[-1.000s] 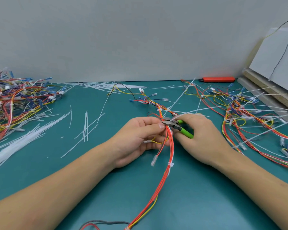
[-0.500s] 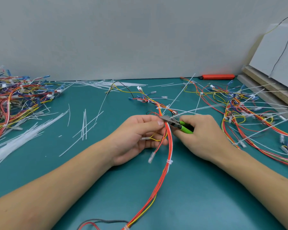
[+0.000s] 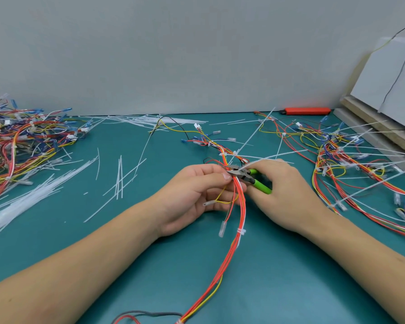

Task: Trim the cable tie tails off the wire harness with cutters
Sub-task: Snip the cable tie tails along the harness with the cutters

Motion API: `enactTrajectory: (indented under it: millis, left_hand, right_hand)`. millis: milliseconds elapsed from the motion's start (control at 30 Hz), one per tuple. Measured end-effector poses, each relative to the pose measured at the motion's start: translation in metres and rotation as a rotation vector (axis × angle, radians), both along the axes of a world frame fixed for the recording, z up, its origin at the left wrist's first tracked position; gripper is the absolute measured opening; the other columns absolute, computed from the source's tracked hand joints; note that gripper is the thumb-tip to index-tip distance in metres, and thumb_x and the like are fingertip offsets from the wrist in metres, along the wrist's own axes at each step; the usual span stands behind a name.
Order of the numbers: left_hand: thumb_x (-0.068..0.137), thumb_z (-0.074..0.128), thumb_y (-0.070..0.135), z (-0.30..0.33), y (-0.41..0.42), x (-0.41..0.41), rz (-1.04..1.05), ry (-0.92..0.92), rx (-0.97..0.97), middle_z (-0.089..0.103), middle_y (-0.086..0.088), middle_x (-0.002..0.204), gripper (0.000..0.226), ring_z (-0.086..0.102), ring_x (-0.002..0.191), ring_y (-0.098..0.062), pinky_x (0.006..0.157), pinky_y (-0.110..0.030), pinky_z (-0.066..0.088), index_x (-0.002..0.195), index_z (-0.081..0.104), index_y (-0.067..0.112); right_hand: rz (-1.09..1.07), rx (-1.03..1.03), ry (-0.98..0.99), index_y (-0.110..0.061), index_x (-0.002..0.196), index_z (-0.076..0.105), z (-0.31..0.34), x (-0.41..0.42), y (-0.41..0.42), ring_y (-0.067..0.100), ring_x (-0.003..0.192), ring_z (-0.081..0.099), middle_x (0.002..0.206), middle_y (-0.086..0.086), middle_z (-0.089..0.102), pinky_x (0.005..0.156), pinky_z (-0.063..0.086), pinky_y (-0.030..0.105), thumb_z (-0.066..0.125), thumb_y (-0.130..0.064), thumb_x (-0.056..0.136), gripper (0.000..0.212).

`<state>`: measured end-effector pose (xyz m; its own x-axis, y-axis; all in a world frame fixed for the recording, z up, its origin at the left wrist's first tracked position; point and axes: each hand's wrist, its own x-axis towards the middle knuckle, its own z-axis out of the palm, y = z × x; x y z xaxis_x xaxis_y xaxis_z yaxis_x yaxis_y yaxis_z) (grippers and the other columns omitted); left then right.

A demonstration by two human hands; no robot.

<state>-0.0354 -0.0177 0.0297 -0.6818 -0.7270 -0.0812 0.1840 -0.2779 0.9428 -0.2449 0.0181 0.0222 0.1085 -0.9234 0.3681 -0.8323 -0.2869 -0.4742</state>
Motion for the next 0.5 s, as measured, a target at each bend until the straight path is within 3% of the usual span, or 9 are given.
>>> enactTrajectory:
  millis: [67, 167, 300, 400, 500]
  left_hand:
    - [0.1, 0.056, 0.012, -0.0015, -0.0008, 0.0005, -0.006, 0.007, 0.002, 0.075, -0.015, 0.105, 0.014, 0.074, 0.086, -0.024, 0.074, -0.03, 0.058, 0.09, 0.066, 0.012]
    - [0.1, 0.055, 0.011, -0.0018, -0.0015, 0.0007, -0.003, 0.0, -0.004, 0.075, -0.011, 0.098, 0.014, 0.073, 0.077, -0.02, 0.071, -0.028, 0.059, 0.089, 0.065, 0.011]
    - [0.1, 0.056, 0.012, -0.0006, -0.0017, 0.0008, 0.001, -0.027, -0.024, 0.074, -0.005, 0.09, 0.025, 0.072, 0.074, -0.017, 0.07, -0.026, 0.057, 0.081, 0.07, 0.018]
    - [0.097, 0.059, 0.014, -0.0019, -0.0025, 0.0014, 0.016, -0.033, -0.016, 0.07, -0.006, 0.087, 0.012, 0.071, 0.072, -0.017, 0.07, -0.027, 0.056, 0.088, 0.067, 0.013]
    - [0.096, 0.061, 0.014, -0.0021, -0.0029, 0.0019, 0.02, -0.033, -0.007, 0.067, -0.008, 0.088, 0.006, 0.07, 0.071, -0.018, 0.07, -0.028, 0.056, 0.096, 0.064, 0.009]
  right_hand:
    - [0.007, 0.0, -0.004, -0.026, 0.104, 0.073, 0.0004, 0.0, -0.0007, 0.007, 0.091, 0.052, 0.094, -0.013, 0.071, 0.082, 0.035, 0.009, 0.06, -0.037, 0.083, 0.027]
    - [0.016, -0.005, 0.003, -0.024, 0.104, 0.073, 0.0003, 0.0001, -0.0004, 0.007, 0.09, 0.051, 0.095, -0.011, 0.071, 0.085, 0.034, 0.008, 0.064, -0.034, 0.086, 0.022]
    - [0.026, 0.007, 0.008, -0.025, 0.1, 0.072, 0.0019, -0.0001, 0.0003, 0.012, 0.09, 0.055, 0.091, -0.01, 0.07, 0.083, 0.041, 0.022, 0.068, -0.031, 0.089, 0.014]
    - [-0.052, 0.05, 0.024, -0.02, 0.074, 0.061, 0.0005, -0.0004, -0.0003, 0.021, 0.071, 0.053, 0.064, -0.004, 0.058, 0.066, 0.044, 0.037, 0.055, -0.042, 0.081, 0.024]
    - [-0.094, 0.087, 0.049, -0.017, 0.064, 0.046, -0.0041, -0.0013, 0.0, 0.023, 0.059, 0.046, 0.053, 0.001, 0.045, 0.055, 0.038, 0.037, 0.059, -0.042, 0.085, 0.035]
